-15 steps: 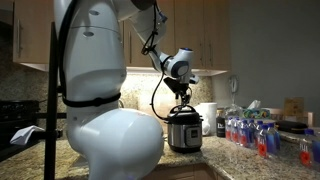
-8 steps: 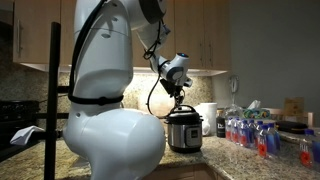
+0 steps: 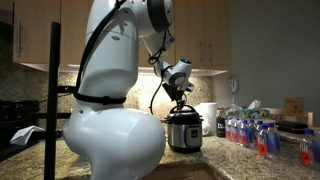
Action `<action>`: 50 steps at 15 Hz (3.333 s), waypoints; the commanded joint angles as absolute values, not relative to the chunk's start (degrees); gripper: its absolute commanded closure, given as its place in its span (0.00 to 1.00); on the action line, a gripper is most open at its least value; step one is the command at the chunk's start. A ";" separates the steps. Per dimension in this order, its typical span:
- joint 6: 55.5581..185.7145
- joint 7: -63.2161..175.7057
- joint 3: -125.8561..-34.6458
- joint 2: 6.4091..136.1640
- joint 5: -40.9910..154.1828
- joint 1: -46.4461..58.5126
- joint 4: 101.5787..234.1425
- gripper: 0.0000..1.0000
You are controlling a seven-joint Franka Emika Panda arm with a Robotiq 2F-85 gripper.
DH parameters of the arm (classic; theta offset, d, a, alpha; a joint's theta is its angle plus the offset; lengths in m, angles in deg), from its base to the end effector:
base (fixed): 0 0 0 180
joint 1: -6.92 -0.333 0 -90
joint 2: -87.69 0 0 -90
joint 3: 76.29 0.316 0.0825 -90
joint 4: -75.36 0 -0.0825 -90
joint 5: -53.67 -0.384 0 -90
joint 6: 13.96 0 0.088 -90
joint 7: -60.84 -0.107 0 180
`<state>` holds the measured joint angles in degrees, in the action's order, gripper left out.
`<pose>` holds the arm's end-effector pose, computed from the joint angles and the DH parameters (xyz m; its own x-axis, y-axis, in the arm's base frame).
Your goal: Remove the black lid from the rice cooker
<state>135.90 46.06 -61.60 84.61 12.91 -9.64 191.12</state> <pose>0.5244 0.2985 0.4809 0.9404 -0.2970 0.1658 -0.1238 -0.7529 -0.6464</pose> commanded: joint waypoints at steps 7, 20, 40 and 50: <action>143.05 64.51 -60.32 83.05 4.00 -8.70 190.77 0.00; 142.44 92.71 -60.39 81.12 -18.95 -7.16 190.93 0.69; 117.91 73.83 -63.84 86.05 -0.41 -6.30 189.17 0.94; 102.62 67.20 -66.21 83.45 6.63 -4.08 176.75 0.94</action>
<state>107.15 69.30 -66.02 83.88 6.73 -5.45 181.33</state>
